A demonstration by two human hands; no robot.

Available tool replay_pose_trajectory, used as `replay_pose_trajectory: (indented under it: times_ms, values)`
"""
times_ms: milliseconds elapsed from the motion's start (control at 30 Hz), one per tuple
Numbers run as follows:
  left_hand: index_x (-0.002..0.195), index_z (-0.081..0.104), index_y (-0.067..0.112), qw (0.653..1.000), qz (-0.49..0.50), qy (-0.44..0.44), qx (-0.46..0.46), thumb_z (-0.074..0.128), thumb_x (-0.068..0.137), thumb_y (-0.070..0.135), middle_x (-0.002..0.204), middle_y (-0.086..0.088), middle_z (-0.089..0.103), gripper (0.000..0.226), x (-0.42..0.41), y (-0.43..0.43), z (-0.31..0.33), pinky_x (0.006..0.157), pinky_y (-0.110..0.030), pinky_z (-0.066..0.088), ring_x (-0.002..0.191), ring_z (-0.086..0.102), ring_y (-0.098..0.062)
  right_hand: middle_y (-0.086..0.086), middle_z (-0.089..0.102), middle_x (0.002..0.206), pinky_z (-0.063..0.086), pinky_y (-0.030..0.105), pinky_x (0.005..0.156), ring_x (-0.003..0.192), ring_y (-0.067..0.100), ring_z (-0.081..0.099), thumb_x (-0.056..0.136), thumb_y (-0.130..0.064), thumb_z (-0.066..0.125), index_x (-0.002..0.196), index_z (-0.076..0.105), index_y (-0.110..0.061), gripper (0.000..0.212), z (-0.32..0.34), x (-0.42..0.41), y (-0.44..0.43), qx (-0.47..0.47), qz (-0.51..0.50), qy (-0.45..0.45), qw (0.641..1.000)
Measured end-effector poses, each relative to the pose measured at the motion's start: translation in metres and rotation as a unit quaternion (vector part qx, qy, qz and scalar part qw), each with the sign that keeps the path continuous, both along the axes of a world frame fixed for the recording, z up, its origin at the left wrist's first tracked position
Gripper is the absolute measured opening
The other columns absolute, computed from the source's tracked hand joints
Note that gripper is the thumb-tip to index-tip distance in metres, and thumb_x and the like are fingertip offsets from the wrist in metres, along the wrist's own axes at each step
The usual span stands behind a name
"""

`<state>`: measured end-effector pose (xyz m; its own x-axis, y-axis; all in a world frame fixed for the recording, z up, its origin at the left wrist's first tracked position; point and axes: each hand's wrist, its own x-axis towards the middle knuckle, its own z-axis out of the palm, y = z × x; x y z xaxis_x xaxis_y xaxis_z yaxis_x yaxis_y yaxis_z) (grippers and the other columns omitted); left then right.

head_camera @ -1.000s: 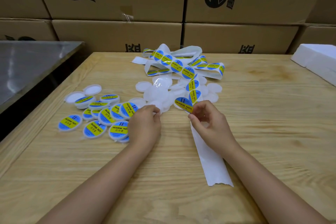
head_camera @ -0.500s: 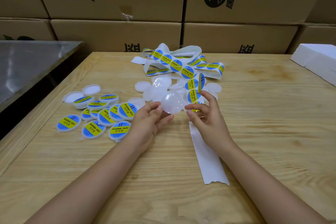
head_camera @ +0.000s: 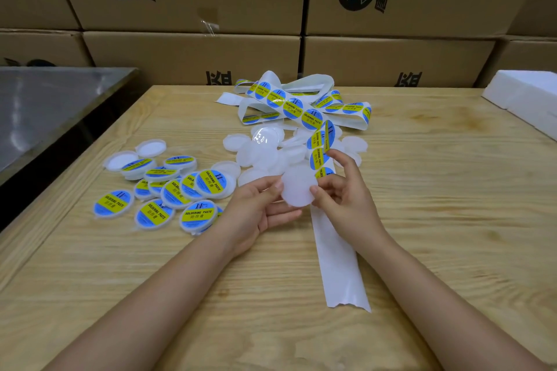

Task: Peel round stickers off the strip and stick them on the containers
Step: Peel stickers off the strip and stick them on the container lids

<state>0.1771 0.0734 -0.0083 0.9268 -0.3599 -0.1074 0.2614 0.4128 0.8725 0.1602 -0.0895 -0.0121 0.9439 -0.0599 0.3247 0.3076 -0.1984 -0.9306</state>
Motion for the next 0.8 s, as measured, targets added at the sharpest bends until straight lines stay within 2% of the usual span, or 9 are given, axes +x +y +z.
replay_pose_trajectory:
  times_ms: [100, 167, 200, 267, 400, 467, 667, 800]
  values:
    - [0.1, 0.062, 0.004, 1.0, 0.01, 0.007, -0.005, 0.045, 0.095, 0.008, 0.091, -0.011, 0.073, 0.018, 0.001, 0.001, 0.0, 0.065, -0.03, 0.058, 0.081, 0.071, -0.023, 0.0, 0.069, 0.092, 0.054, 0.037, 0.079, 0.079, 0.021, 0.065, 0.086, -0.008, 0.065, 0.11, 0.048, -0.039, 0.043, 0.003, 0.0, 0.0, 0.034, -0.013, -0.009, 0.999]
    - [0.099, 0.061, 0.002, 1.0, 0.019, 0.013, -0.012, 0.045, 0.094, 0.006, 0.09, -0.01, 0.073, 0.017, 0.002, 0.0, 0.0, 0.065, -0.029, 0.058, 0.08, 0.071, -0.023, 0.004, 0.068, 0.097, 0.054, 0.03, 0.069, 0.08, 0.016, 0.065, 0.085, -0.013, 0.065, 0.1, 0.056, -0.026, 0.022, 0.008, 0.001, 0.0, 0.125, -0.02, -0.001, 0.992]
    - [0.098, 0.061, 0.001, 1.0, 0.022, 0.016, -0.016, 0.045, 0.094, 0.005, 0.089, -0.01, 0.073, 0.017, 0.002, 0.0, -0.001, 0.065, -0.029, 0.058, 0.079, 0.071, -0.023, 0.005, 0.066, 0.092, 0.054, 0.028, 0.066, 0.08, 0.016, 0.064, 0.083, -0.018, 0.065, 0.092, 0.059, -0.019, 0.012, 0.01, 0.002, -0.001, 0.173, -0.021, 0.014, 0.985]
    - [0.098, 0.06, 0.0, 0.999, 0.022, 0.021, -0.02, 0.044, 0.094, 0.003, 0.089, -0.011, 0.073, 0.016, 0.002, 0.001, -0.001, 0.066, -0.03, 0.059, 0.08, 0.071, -0.023, 0.003, 0.066, 0.082, 0.053, 0.025, 0.064, 0.077, 0.015, 0.061, 0.08, -0.024, 0.064, 0.08, 0.063, -0.013, 0.011, 0.011, 0.003, -0.003, 0.22, -0.018, 0.048, 0.974]
    - [0.099, 0.059, -0.002, 1.0, 0.003, 0.016, -0.021, 0.042, 0.094, 0.002, 0.092, -0.013, 0.073, 0.018, 0.002, 0.001, 0.001, 0.068, -0.029, 0.058, 0.084, 0.071, -0.023, 0.001, 0.068, 0.09, 0.051, 0.023, 0.067, 0.079, 0.008, 0.063, 0.087, -0.014, 0.062, 0.075, 0.067, -0.009, 0.014, 0.007, 0.004, -0.002, 0.173, -0.002, 0.086, 0.981]
    - [0.098, 0.058, -0.002, 1.0, -0.005, 0.012, -0.016, 0.041, 0.095, 0.002, 0.09, -0.013, 0.073, 0.018, 0.001, 0.002, 0.001, 0.067, -0.028, 0.058, 0.084, 0.071, -0.022, -0.004, 0.069, 0.087, 0.053, 0.022, 0.069, 0.077, 0.004, 0.063, 0.087, -0.013, 0.062, 0.072, 0.066, -0.009, 0.016, 0.006, 0.003, -0.001, 0.139, 0.001, 0.084, 0.987]
    - [0.109, 0.051, -0.007, 1.0, -0.009, 0.015, -0.011, 0.041, 0.095, 0.0, 0.09, -0.014, 0.073, 0.018, 0.0, 0.001, 0.002, 0.067, -0.029, 0.058, 0.083, 0.071, -0.023, 0.009, 0.065, 0.078, 0.051, 0.018, 0.067, 0.072, 0.01, 0.058, 0.087, -0.016, 0.064, 0.071, 0.067, -0.008, 0.019, 0.004, 0.004, -0.003, 0.07, -0.007, 0.084, 0.994]
    - [0.105, 0.053, -0.006, 1.0, -0.012, 0.011, 0.004, 0.043, 0.094, 0.0, 0.09, -0.014, 0.072, 0.016, 0.0, 0.001, 0.002, 0.068, -0.03, 0.058, 0.084, 0.071, -0.025, 0.01, 0.058, 0.071, 0.042, 0.016, 0.063, 0.067, 0.01, 0.05, 0.086, -0.018, 0.065, 0.072, 0.066, -0.002, 0.022, 0.005, 0.004, -0.005, 0.048, -0.025, 0.069, 0.996]
